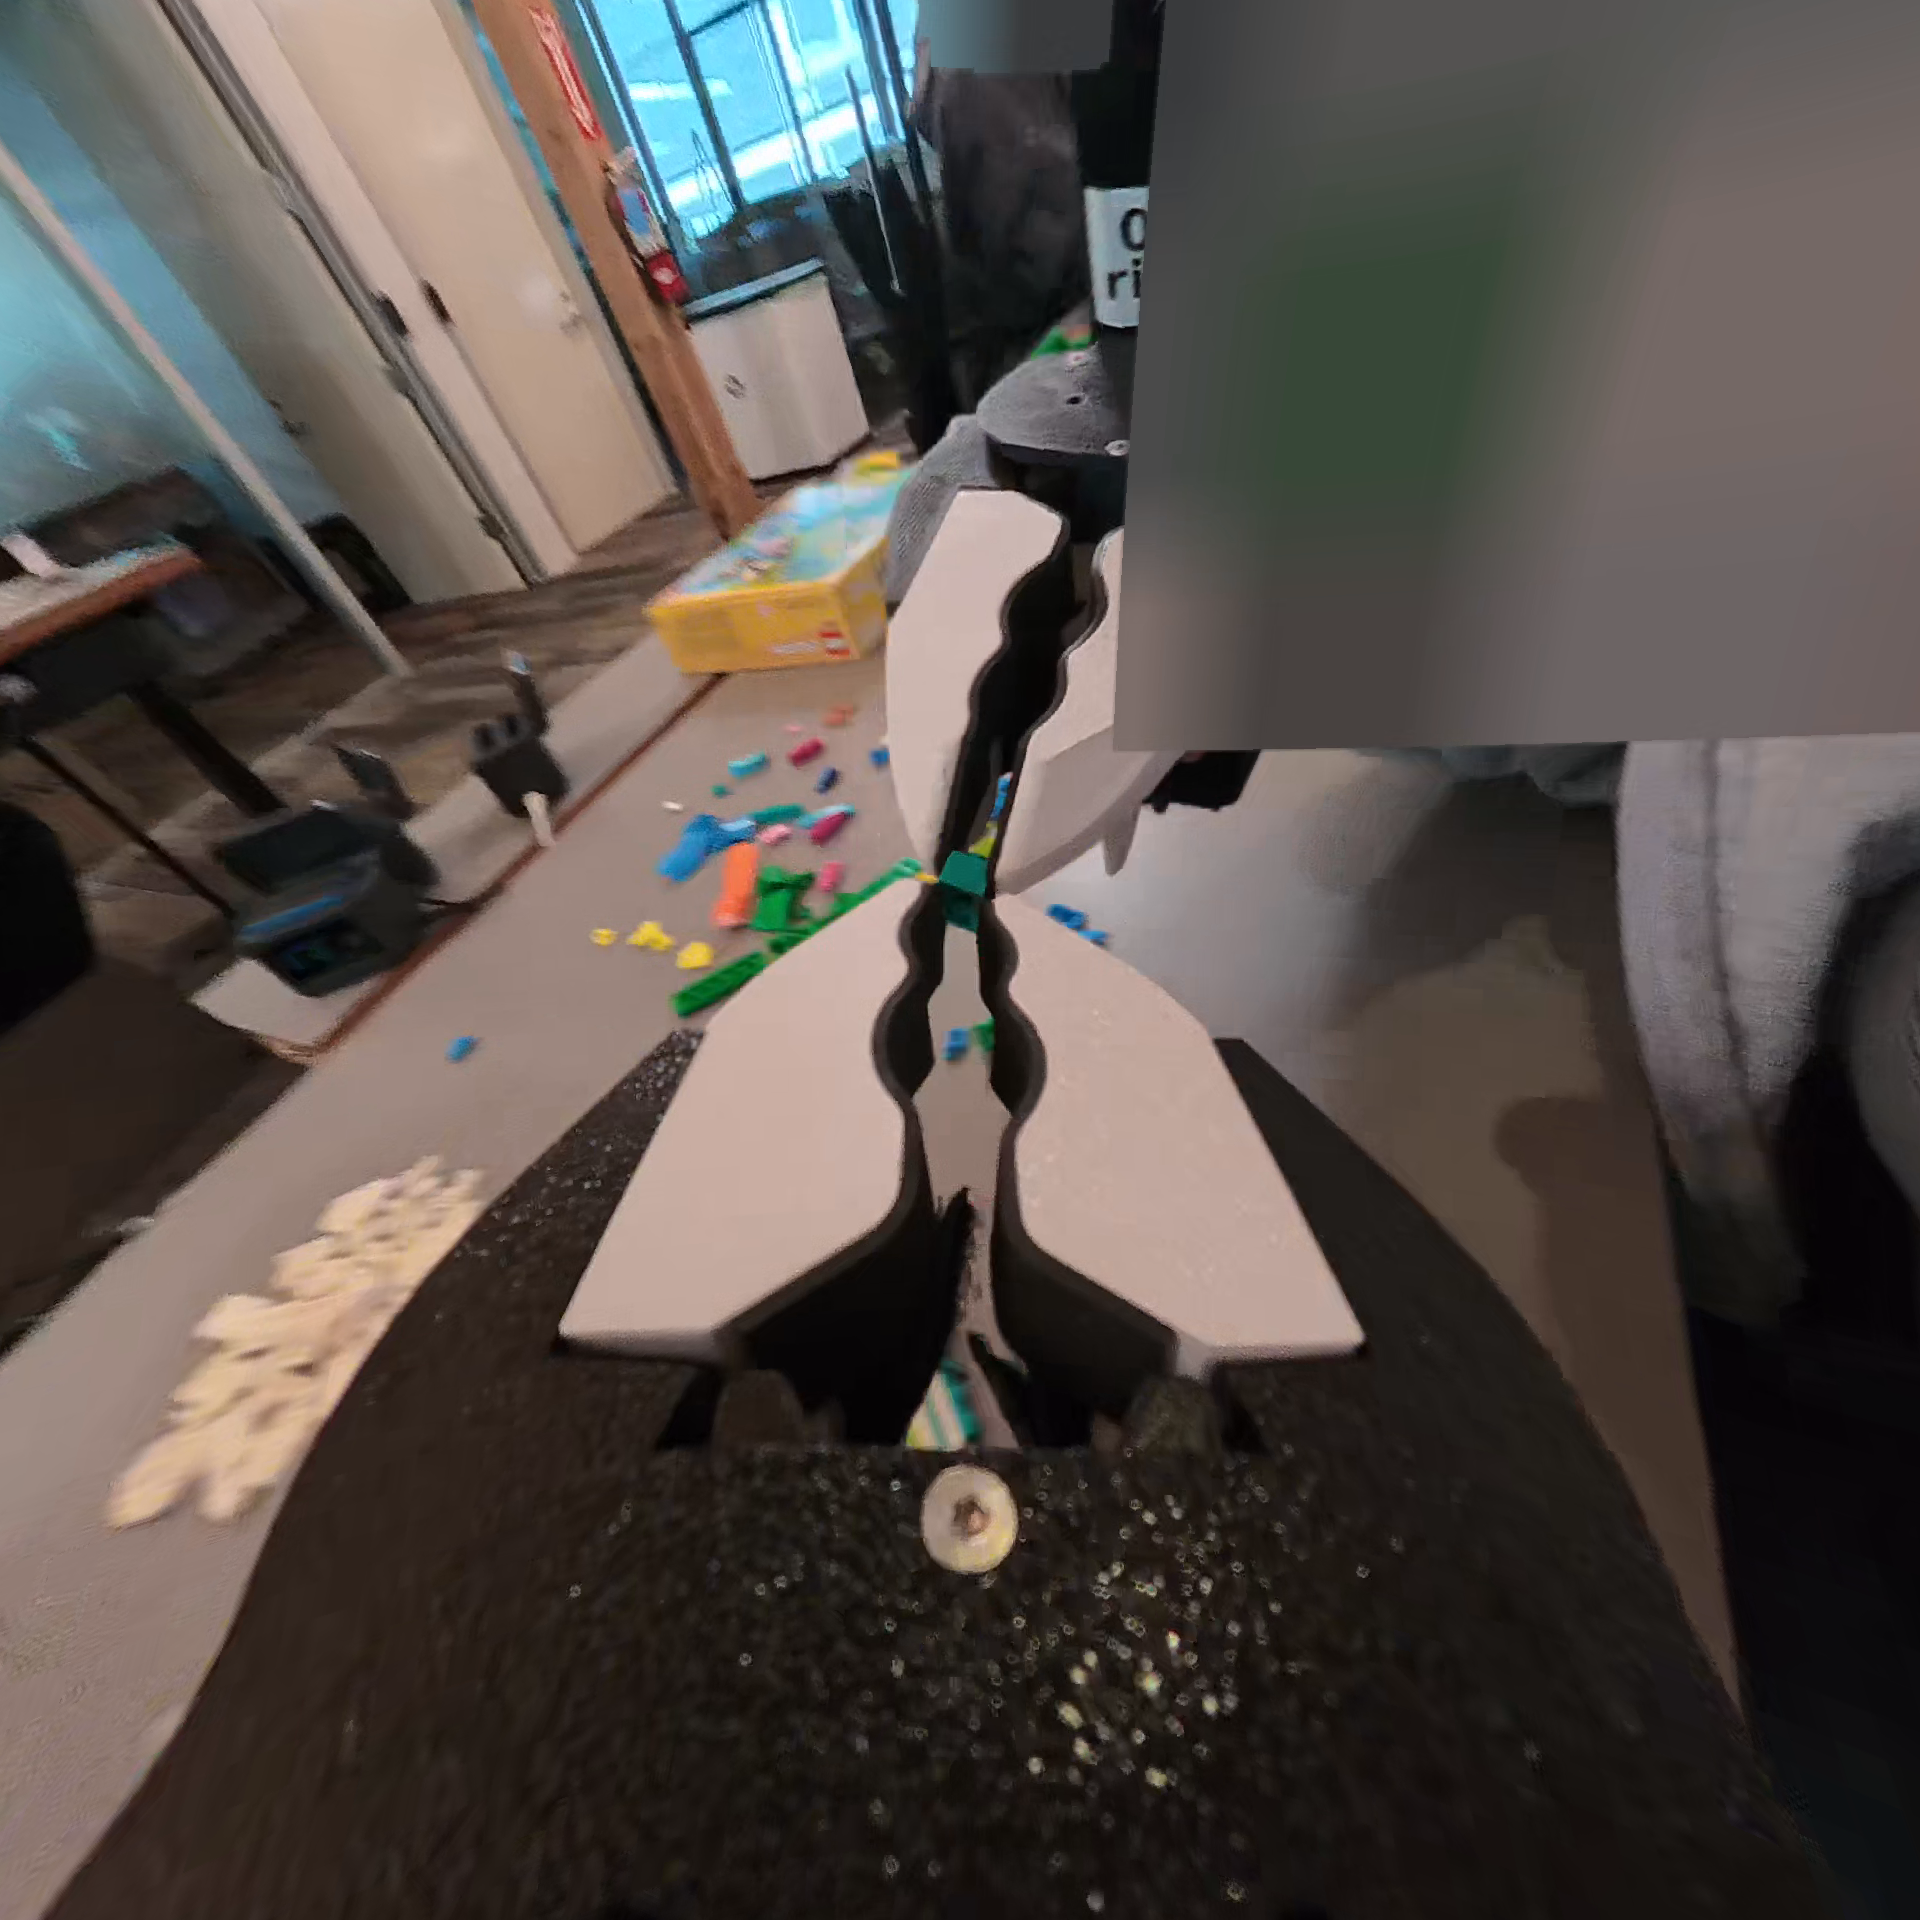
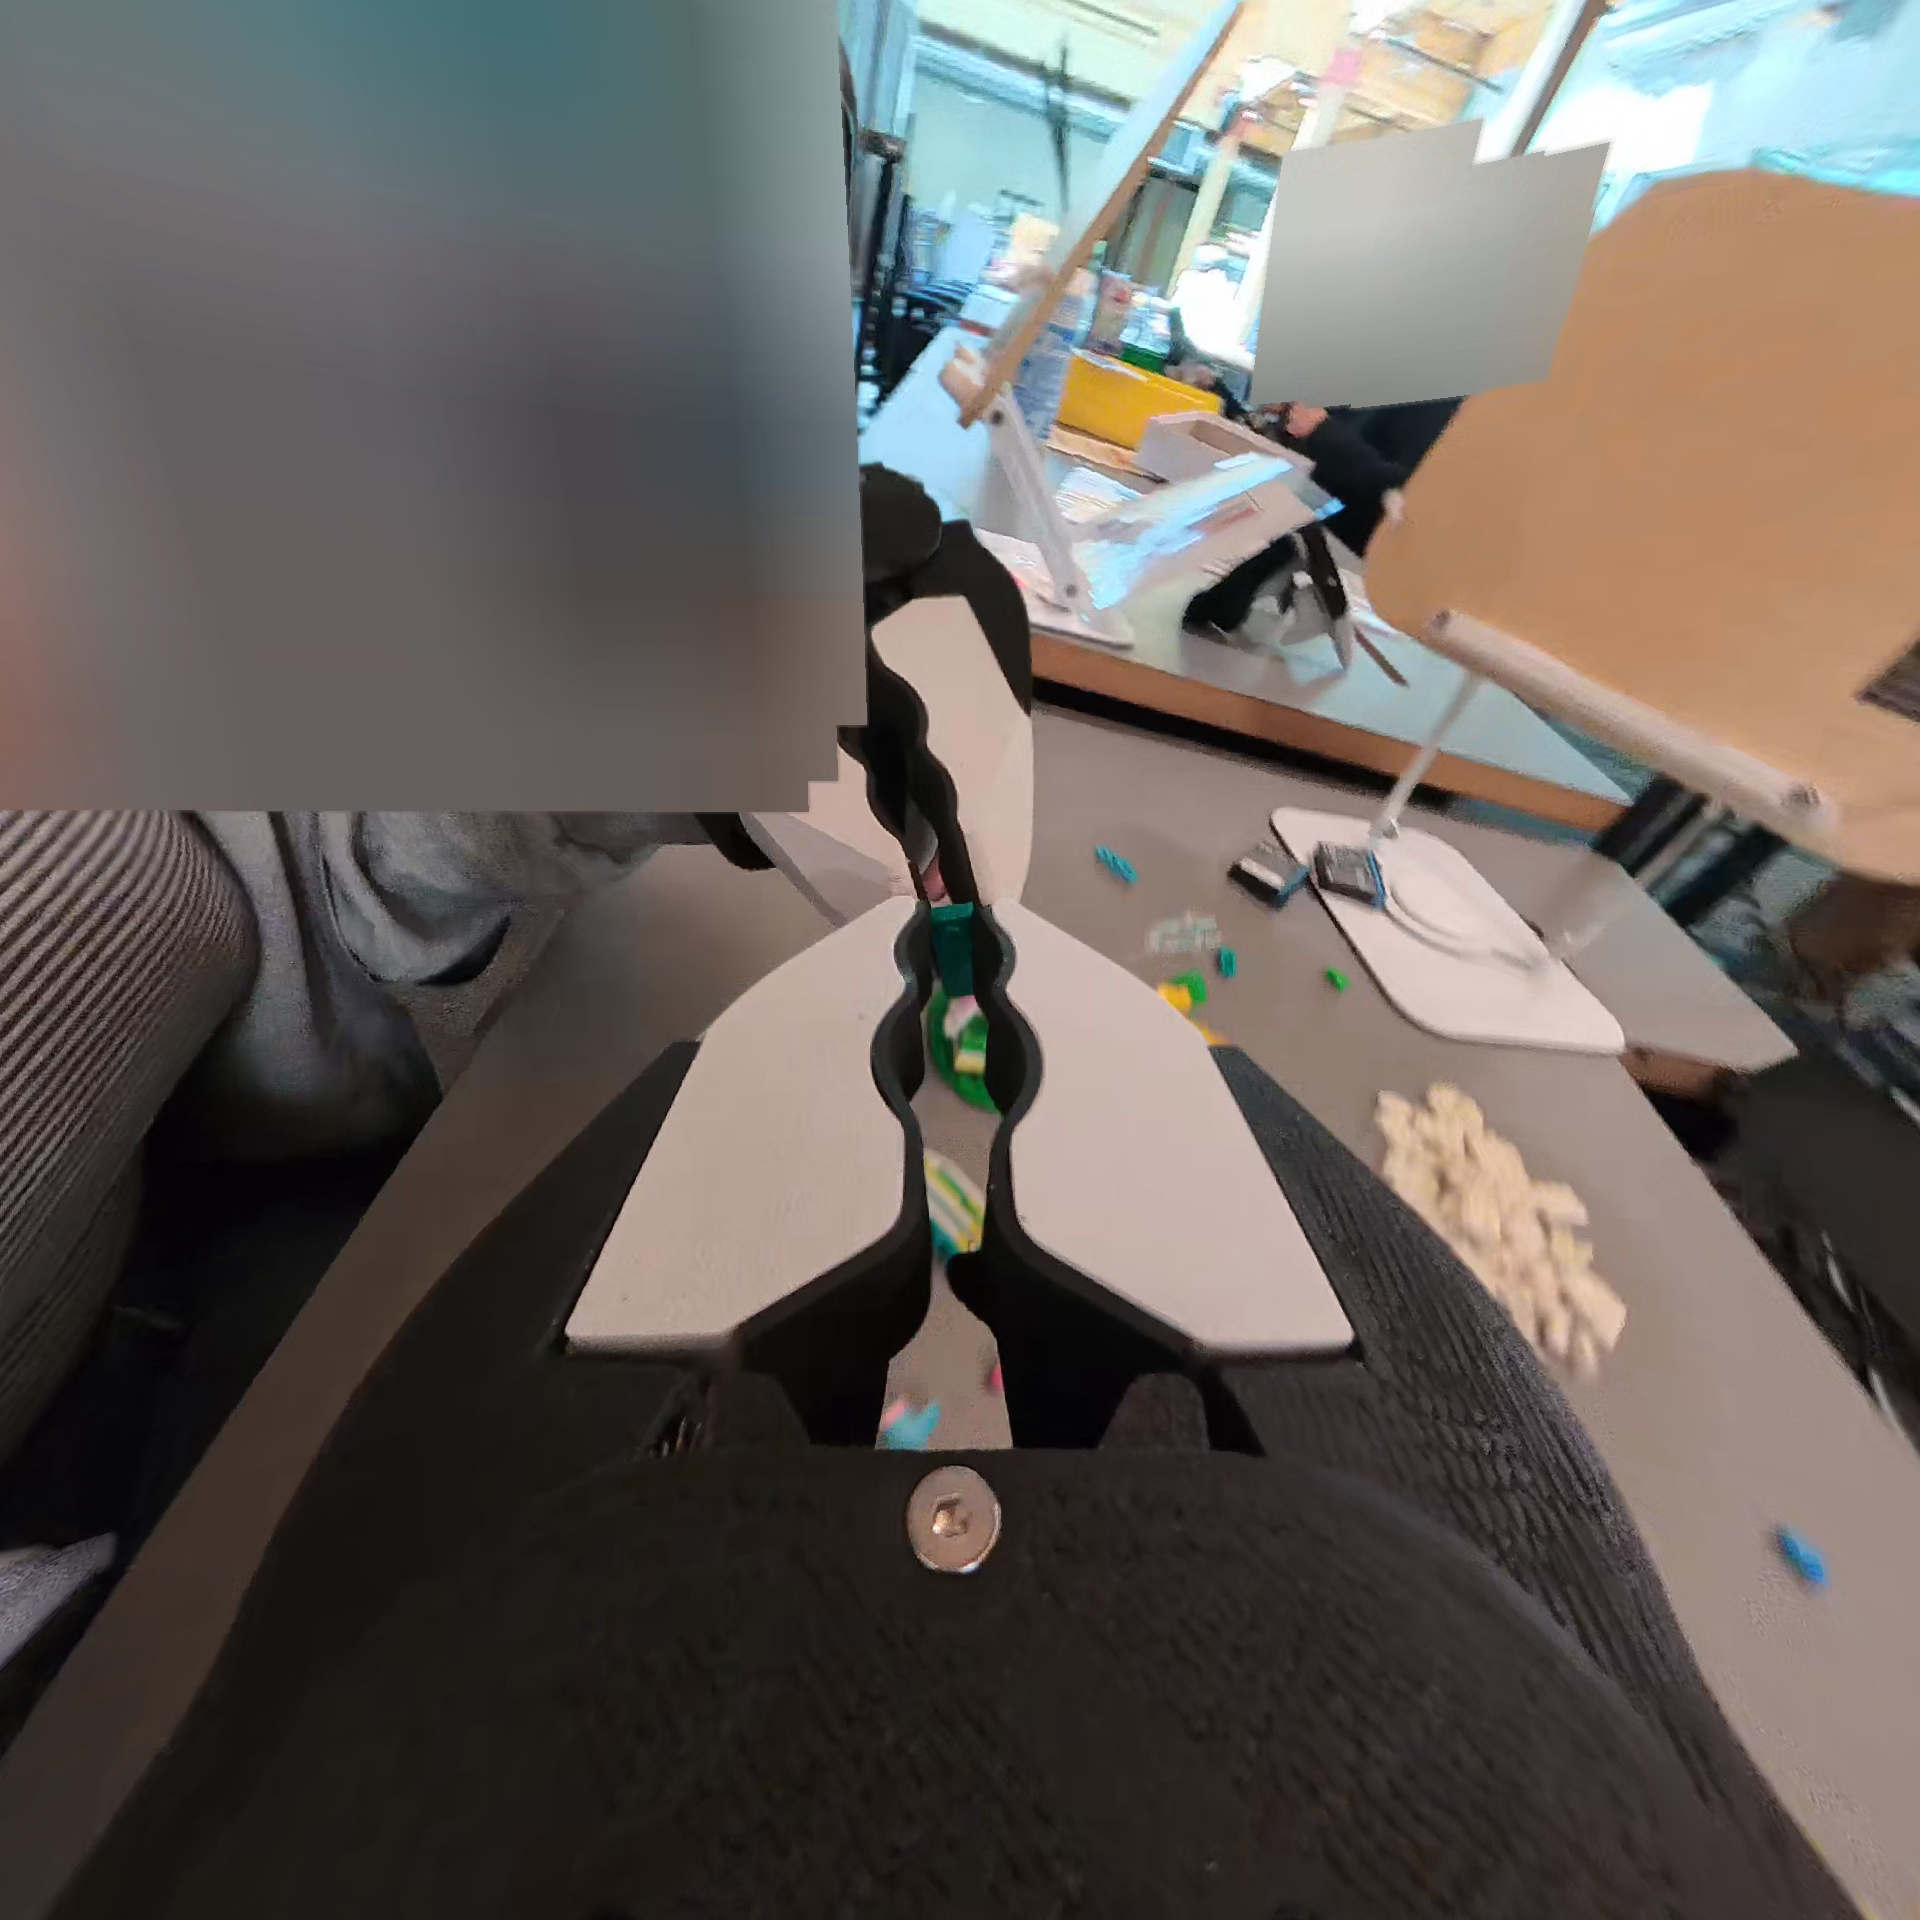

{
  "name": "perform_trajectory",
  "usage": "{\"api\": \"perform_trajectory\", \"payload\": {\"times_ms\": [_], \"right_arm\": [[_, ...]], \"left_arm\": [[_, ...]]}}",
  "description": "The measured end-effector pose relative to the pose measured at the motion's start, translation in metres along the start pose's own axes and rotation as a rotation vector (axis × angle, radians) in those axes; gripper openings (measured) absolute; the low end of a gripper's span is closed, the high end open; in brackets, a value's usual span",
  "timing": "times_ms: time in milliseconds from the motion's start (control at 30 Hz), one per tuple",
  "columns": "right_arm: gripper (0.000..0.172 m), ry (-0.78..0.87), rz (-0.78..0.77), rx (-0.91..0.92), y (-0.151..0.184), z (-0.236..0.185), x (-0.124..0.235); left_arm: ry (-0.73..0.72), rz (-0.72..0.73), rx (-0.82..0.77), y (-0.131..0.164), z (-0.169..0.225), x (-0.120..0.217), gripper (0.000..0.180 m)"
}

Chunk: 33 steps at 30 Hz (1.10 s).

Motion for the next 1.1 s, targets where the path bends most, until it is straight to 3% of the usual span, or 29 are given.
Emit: {"api": "perform_trajectory", "payload": {"times_ms": [133,300,600,867,967,1100], "right_arm": [[0.005,0.023,-0.109,-0.088,0.058,-0.039,0.023],[0.005,-0.151,-0.249,-0.096,0.103,-0.073,0.032],[0.005,-0.302,-0.344,-0.005,0.114,-0.079,0.041],[0.005,-0.318,-0.369,-0.007,0.117,-0.078,0.041],[0.005,-0.26,-0.467,0.023,0.129,-0.071,0.046],[0.004,-0.258,-0.39,-0.053,0.122,-0.063,0.051]], "left_arm": [[0.146,-0.136,0.029,0.029,0.047,-0.045,0.007],[0.309,-0.242,0.033,0.056,0.088,-0.072,0.007],[0.416,-0.298,-0.033,0.055,0.098,-0.084,0.007],[0.421,-0.288,-0.037,0.055,0.096,-0.081,0.006],[0.394,-0.31,-0.026,0.06,0.089,-0.075,0.0],[0.36,-0.257,0.048,0.057,0.082,-0.076,0.0]]}}
Point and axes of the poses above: each gripper's, where its closed fingertips meet, x back along the fingers, y out of its underside, z = x × y across the jaws, the point moved 7 cm from there along x, back along the fingers, and after that the axes turned 10 degrees about -z, right-handed, at the moved point
